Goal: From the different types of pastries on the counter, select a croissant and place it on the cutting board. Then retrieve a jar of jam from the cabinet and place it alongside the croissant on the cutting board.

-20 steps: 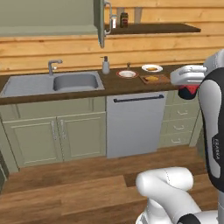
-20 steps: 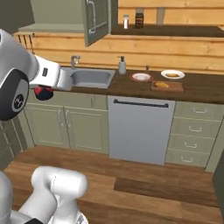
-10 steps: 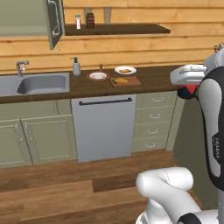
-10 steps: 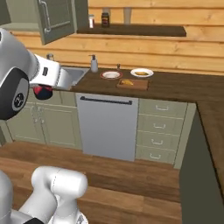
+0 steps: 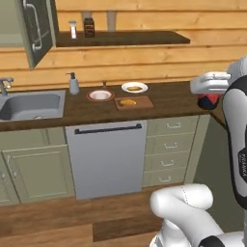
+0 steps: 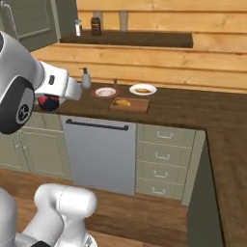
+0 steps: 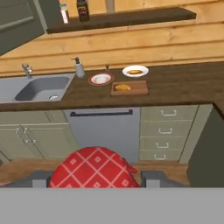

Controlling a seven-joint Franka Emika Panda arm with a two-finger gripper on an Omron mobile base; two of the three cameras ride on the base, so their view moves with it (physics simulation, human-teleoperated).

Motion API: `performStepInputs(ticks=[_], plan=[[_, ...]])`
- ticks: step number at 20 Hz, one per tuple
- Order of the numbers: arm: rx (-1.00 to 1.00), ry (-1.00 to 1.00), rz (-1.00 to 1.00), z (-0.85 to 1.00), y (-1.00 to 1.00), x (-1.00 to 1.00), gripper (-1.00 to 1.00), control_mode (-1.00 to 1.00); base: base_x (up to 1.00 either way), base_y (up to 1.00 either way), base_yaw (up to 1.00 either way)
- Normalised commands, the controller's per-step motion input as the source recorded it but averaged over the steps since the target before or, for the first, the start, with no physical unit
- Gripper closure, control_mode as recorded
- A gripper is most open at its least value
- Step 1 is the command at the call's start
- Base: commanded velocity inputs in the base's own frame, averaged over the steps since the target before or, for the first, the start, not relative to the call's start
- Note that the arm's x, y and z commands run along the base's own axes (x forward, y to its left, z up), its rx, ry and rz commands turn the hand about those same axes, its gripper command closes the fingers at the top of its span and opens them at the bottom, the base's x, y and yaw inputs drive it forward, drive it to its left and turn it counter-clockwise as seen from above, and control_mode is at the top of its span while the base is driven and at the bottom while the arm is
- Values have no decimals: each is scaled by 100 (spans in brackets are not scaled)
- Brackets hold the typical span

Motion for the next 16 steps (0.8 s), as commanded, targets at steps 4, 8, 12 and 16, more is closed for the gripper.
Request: performStepInputs(ticks=[4,8,12,16], plan=[[0,0,0,0,0,0,100,100,100,0,0],[0,0,0,0,0,0,100,100,100,0,0],[0,0,0,0,0,0,100,100,96,0,0],[0,0,0,0,0,0,100,100,84,0,0]])
